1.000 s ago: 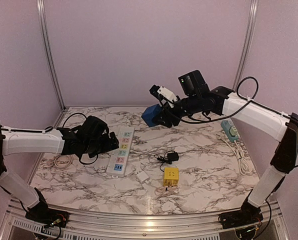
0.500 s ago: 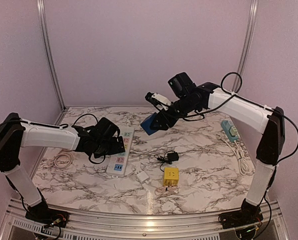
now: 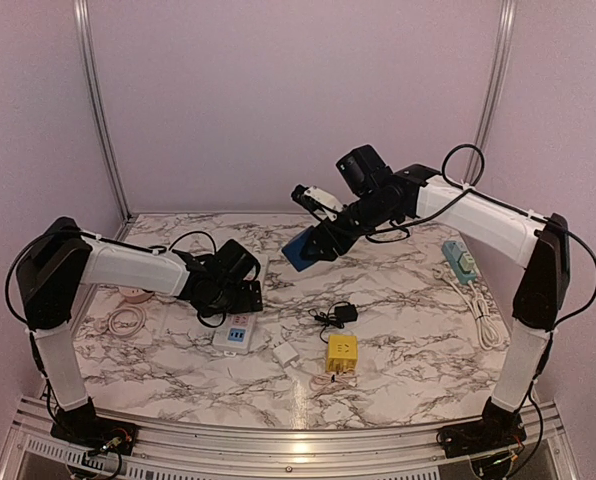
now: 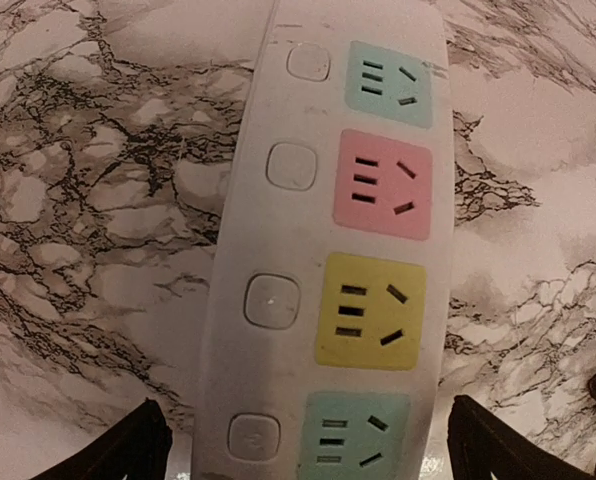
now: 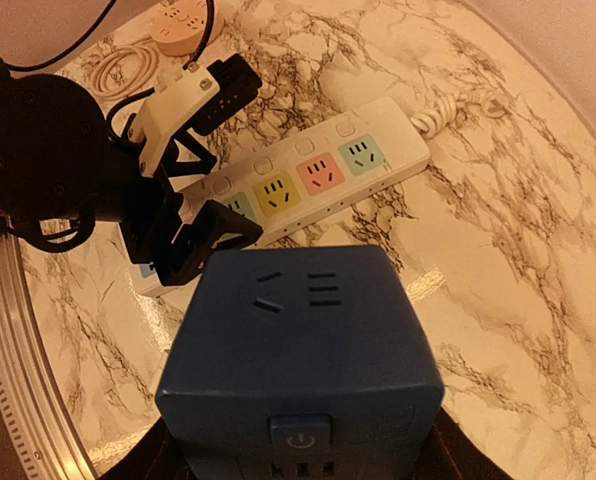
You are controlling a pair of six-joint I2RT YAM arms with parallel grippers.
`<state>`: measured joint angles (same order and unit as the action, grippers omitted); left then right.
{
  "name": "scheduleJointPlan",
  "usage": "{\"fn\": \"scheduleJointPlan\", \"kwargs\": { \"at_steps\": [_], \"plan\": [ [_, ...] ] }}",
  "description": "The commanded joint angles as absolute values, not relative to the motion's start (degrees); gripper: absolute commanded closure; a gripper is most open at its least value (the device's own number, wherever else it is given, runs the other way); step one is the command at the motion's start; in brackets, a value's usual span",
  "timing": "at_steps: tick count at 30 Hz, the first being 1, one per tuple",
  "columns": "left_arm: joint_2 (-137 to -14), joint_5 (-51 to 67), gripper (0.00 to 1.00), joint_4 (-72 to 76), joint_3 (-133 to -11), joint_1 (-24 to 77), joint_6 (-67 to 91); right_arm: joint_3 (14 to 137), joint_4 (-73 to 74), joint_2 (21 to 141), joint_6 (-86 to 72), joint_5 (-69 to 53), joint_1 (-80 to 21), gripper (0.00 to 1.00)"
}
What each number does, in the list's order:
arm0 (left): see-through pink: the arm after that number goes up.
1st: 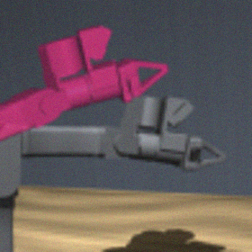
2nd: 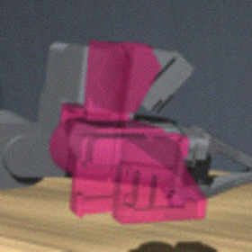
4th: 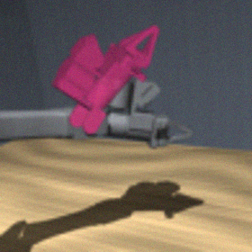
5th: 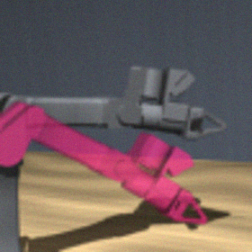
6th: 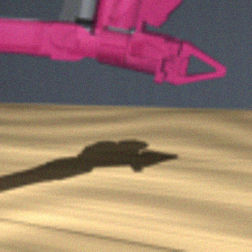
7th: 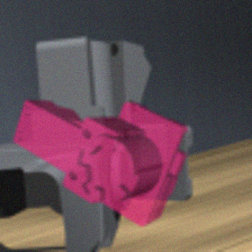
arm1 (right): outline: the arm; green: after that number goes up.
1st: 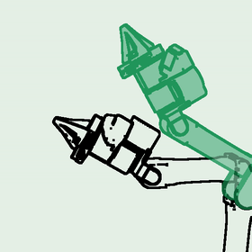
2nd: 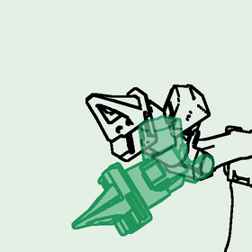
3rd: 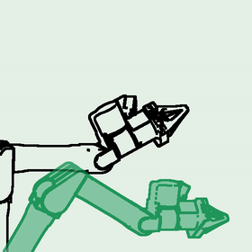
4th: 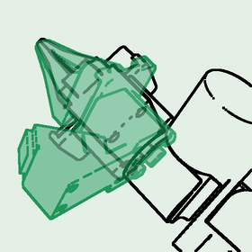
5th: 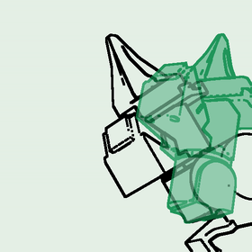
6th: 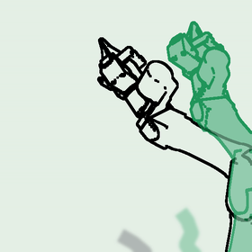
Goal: Insert the plug
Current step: Move the socket to the center of the board.
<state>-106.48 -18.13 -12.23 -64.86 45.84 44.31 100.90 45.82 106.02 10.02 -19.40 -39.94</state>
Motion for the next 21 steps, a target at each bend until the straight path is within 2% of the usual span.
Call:
{"fn": "scheduleJointPlan", "kwargs": {
  "at_steps": [1,5,11,16,21],
  "plan": [
    [-109.3,-18.6,0.01,-14.9,-66.6,46.1,42.6,103.6,45.5,105.7,8.9,-19.8,-39.4,1.0],
    [-109.9,-17.5,0.03,-13.3,-65.7,46.1,41.5,106.5,47.9,108.1,8.7,-21.1,-39.0,1.0],
    [-109.6,-17.7,0.39,-11.2,-64.0,47.7,37.9,112.0,50.7,112.2,7.1,-23.5,-38.0,1.0],
    [-109.5,-18.9,0.47,-9.4,-63.5,51.1,33.7,114.8,52.9,113.7,8.0,-24.4,-38.0,1.0],
    [-110.7,-19.7,0.48,-8.6,-64.5,55.5,29.3,115.8,55.5,114.3,8.2,-19.4,-38.0,1.0]
  ]
}}
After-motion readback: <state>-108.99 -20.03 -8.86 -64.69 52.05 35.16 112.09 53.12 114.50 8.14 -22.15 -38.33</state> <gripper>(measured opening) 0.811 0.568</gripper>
